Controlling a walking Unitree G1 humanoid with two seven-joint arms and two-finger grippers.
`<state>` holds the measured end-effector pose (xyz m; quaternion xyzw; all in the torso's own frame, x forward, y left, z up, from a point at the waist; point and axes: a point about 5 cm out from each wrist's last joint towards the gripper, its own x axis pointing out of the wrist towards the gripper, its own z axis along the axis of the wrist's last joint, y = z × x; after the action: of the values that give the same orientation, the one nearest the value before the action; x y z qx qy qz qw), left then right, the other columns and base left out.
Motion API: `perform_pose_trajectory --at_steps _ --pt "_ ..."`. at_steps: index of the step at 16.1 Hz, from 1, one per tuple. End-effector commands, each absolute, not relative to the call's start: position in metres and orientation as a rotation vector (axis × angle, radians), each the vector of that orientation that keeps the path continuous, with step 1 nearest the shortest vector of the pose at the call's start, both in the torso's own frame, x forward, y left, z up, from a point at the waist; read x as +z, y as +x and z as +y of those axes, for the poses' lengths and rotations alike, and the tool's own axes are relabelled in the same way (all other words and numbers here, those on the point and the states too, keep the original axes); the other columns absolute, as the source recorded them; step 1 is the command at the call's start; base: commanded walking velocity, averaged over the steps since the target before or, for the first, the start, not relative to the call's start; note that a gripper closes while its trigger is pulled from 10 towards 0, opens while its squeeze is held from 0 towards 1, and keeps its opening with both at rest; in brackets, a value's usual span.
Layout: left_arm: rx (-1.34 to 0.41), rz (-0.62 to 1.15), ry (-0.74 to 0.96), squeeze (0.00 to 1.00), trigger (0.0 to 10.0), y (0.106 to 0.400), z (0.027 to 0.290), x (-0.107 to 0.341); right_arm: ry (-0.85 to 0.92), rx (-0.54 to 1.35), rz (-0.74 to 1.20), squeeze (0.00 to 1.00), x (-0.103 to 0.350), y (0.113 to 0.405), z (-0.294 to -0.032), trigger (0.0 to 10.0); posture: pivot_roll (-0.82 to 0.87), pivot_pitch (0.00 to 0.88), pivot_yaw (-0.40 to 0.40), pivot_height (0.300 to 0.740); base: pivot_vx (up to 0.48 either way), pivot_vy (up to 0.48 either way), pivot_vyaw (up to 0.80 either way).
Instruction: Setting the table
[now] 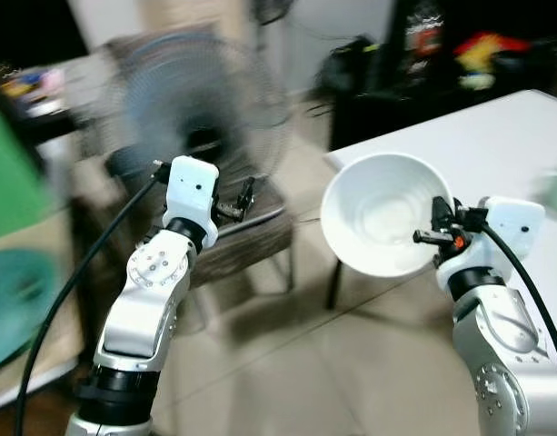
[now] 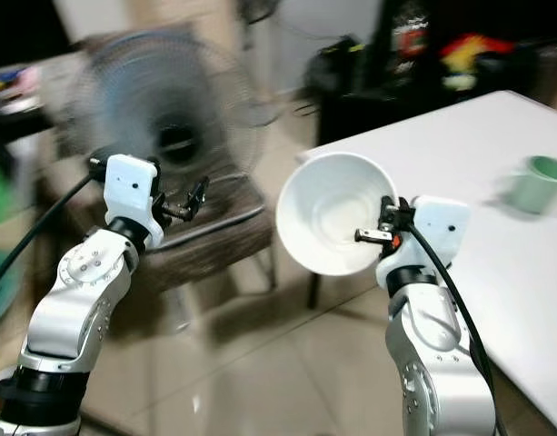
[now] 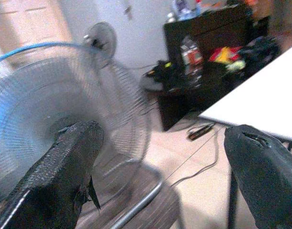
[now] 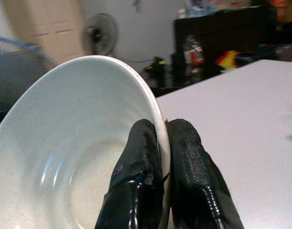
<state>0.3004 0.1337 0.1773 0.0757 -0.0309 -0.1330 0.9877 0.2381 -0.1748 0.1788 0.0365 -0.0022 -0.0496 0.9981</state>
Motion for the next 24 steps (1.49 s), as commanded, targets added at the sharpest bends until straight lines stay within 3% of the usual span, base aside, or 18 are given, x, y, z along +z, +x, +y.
perform_pose_trajectory --at_steps 1,11,20,24 --pt "-0.284 -0.071 0.158 0.00 10.0 0.302 0.131 0.181 0.078 -0.103 -0.023 0.00 0.183 0.238 -0.176 10.0 -0.05 0.000 0.070 0.740 0.360 0.000 -0.80" --pt "-0.282 -0.060 0.166 0.00 10.0 0.296 0.140 0.174 0.072 -0.078 -0.045 0.00 0.192 0.239 -0.178 10.0 -0.04 0.000 0.024 0.740 0.348 0.000 -0.80" --pt "-0.263 -0.062 0.176 0.00 10.0 0.290 0.152 0.175 0.177 -0.023 -0.069 0.00 0.204 0.239 -0.175 10.0 -0.01 0.000 -0.008 0.740 0.333 0.000 -0.79" --pt "-0.333 -0.060 0.205 0.00 10.0 0.289 0.148 0.178 0.279 -0.083 -0.051 0.00 0.205 0.246 -0.185 10.0 -0.02 0.000 0.001 0.740 0.079 0.000 0.00"
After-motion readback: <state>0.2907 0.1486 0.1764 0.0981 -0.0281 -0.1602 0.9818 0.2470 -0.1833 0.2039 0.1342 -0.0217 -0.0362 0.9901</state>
